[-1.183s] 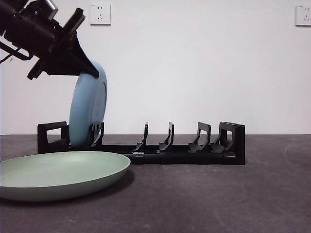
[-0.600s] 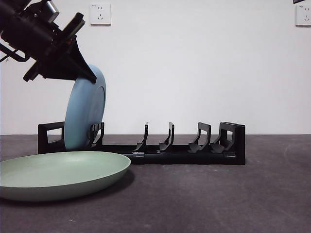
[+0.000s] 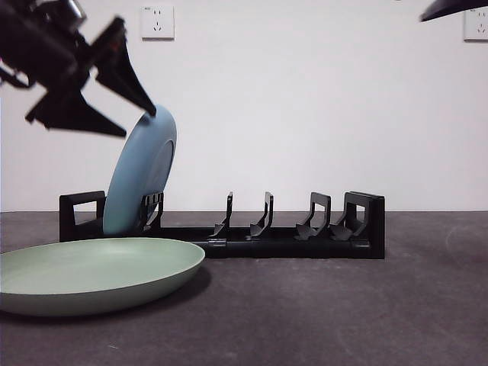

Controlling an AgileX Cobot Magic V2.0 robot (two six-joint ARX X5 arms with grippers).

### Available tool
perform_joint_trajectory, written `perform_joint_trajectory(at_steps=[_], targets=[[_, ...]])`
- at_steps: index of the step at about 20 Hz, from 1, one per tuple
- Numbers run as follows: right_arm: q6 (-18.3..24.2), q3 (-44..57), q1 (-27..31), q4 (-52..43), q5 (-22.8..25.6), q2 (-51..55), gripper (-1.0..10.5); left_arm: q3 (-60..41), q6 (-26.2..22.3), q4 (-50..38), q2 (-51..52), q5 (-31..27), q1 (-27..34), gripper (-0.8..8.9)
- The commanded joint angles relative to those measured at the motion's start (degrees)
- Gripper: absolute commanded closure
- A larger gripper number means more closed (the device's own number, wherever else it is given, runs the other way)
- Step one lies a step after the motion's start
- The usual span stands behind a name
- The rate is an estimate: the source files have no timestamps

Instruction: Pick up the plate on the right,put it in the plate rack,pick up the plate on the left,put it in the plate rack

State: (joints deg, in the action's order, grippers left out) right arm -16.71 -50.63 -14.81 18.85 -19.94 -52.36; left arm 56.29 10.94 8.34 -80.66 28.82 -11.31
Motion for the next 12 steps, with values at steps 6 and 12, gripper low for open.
perform_joint_trajectory(at_steps=[6, 12], targets=[[-0.35, -0.13, -5.81, -0.17, -7.15, -7.28, 7.6, -0.31, -6.54, 4.92, 12.22, -0.35, -0.02, 4.93], [-0.15, -0.13, -13.51, -3.32, -7.15, -17.79, 7.6, 0.26, -14.86, 16.11, 22.64, -9.70, -4.15, 4.93]])
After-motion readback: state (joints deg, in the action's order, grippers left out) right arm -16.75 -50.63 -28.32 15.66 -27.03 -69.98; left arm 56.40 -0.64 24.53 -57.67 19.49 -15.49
